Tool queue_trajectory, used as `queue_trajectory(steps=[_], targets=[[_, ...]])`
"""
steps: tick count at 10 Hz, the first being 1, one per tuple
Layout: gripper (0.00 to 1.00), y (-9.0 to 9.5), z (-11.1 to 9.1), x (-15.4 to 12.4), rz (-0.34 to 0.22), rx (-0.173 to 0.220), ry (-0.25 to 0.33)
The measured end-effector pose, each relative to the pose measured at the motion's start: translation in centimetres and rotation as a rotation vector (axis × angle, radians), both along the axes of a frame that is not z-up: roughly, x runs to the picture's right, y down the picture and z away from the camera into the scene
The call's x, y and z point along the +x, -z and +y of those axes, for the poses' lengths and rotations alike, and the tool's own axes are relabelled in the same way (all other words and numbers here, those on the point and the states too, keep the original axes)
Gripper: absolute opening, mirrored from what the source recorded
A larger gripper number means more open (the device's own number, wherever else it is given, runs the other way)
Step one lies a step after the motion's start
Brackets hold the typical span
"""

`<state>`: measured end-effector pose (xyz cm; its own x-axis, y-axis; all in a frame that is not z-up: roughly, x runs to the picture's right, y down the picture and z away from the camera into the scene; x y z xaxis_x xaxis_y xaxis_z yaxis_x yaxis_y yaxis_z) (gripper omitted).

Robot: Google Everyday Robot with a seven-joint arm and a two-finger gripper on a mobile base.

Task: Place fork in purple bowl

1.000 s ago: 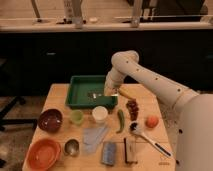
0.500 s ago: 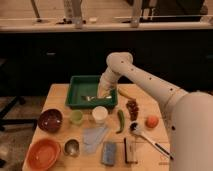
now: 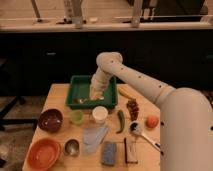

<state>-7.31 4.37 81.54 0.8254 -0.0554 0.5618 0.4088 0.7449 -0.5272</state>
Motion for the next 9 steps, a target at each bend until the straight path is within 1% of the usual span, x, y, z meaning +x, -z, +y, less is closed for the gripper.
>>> queue_trajectory(steps=[2, 9], targets=[[0.00, -0.04, 0.30, -1.78, -0.024, -0.003, 0.024], [0.00, -0.11, 0.33, -1.57, -0.022, -0.005, 0.021]])
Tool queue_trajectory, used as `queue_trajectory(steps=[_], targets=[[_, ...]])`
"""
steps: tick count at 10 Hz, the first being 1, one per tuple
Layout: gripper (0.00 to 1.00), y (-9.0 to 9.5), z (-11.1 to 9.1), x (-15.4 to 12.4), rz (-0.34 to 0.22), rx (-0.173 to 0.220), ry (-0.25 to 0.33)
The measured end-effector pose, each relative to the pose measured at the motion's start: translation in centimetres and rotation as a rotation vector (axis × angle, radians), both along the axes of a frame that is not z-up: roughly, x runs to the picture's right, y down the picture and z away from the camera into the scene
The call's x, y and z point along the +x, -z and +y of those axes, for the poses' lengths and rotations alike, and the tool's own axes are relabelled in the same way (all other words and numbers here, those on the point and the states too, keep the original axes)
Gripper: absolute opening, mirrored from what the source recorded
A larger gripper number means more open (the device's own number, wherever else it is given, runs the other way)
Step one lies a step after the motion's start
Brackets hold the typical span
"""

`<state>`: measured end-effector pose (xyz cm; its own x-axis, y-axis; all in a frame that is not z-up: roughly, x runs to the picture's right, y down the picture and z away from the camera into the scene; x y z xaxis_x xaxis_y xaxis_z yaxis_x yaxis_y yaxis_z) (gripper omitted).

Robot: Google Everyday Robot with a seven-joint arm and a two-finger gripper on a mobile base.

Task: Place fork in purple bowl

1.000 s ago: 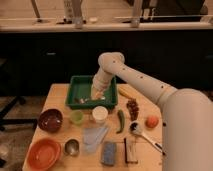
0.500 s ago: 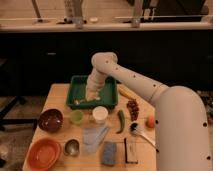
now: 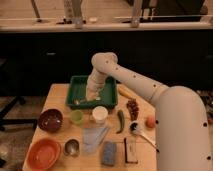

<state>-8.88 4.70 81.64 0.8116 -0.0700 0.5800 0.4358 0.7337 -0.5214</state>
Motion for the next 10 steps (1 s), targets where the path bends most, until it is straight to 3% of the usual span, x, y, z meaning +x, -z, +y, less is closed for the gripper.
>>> queue_trajectory(steps=[3, 8, 10], targets=[[0.00, -0.3, 0.1, -0.8, -0.017, -0.001, 0.014], [0.00, 0.4, -0.8, -7.8, -0.116, 0.034, 0.099], [0.00, 1.2, -0.8, -9.3, -0.154, 0.045, 0.125]])
